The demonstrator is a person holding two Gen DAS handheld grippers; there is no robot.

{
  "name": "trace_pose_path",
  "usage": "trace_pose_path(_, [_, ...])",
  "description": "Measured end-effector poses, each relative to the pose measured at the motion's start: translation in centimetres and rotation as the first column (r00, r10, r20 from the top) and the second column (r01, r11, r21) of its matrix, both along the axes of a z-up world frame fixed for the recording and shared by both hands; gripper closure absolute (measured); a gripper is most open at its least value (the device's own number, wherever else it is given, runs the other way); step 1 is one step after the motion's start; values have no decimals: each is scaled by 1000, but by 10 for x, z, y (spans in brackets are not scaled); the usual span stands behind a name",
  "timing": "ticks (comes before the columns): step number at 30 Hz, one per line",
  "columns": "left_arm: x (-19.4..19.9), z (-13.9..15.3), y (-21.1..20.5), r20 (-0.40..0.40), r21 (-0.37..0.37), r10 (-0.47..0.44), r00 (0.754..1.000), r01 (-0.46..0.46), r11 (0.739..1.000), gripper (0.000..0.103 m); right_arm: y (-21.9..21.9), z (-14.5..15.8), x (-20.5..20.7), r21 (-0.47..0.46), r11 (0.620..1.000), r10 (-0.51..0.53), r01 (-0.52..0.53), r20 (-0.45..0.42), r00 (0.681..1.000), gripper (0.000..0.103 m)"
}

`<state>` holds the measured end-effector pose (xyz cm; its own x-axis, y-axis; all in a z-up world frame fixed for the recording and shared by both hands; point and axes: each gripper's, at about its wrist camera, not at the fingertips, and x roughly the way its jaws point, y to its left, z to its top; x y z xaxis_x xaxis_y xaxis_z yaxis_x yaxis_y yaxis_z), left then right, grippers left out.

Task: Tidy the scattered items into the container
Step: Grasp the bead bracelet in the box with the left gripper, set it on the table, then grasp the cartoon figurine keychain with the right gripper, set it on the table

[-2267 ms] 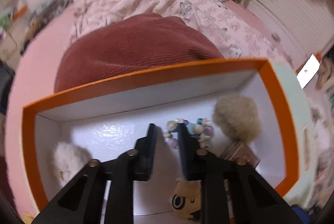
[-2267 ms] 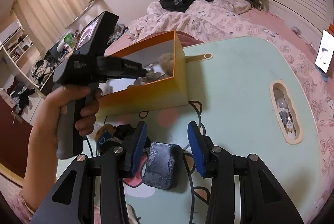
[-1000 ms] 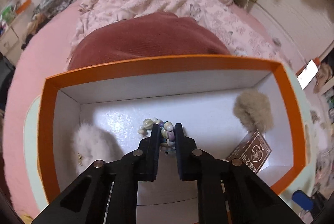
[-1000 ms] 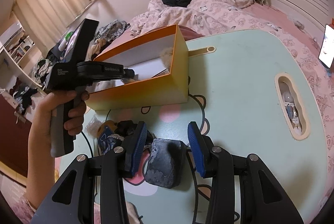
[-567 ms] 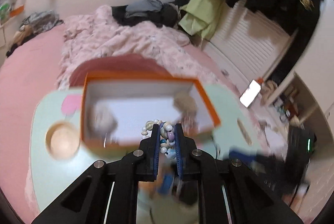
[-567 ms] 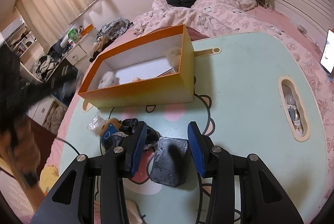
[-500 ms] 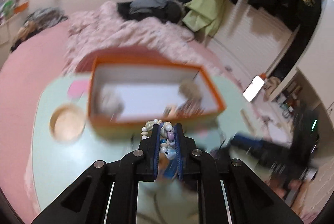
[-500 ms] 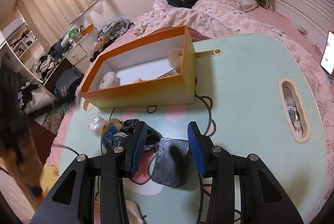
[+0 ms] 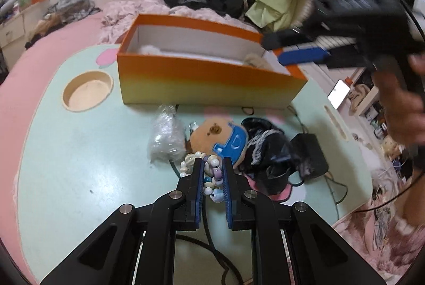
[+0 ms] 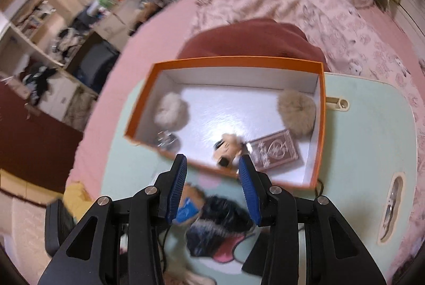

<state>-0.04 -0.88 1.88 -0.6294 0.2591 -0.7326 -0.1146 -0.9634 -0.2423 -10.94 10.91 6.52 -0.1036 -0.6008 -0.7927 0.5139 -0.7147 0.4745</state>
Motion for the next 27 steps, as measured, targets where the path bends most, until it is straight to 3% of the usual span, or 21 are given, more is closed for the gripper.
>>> trace_pose_path(4, [2,-5,-7,-23,34,11,1000,-10,999,84,-24,-20,-16,75,996,35,-42,90,995,61])
trace_pose_path(9, [5,-4,-6,-51,25,-4,999,5,1000,57,-40,-44,-28,157,986,32,-56,155,987,61])
trace_pose_path(12, [9,-3,-4,-81,35,-18,997,21,999,54,-44,-57,-33,164,985,26,-59,199,980,63])
trace_pose_path(15, [10,-2,-5,-87,51,-21,996,25,998,54,-34,-58,-34,130,991,-28,1,200,979,66])
trace_pose_path(20, [9,2,-16,-83,102,-10,997,18,995,54,-15,-44,-28,36,999,-32,26,162,986,66])
trace_pose_path(23, [10,7,-22,-90,115,-3,996,13,993,54,-2,-23,-22,-52,998,-30,36,128,991,66])
trace_pose_path(27, [11,11,-29,-97,131,15,995,-2,991,54,35,23,-1,-173,984,-30,32,14,999,66])
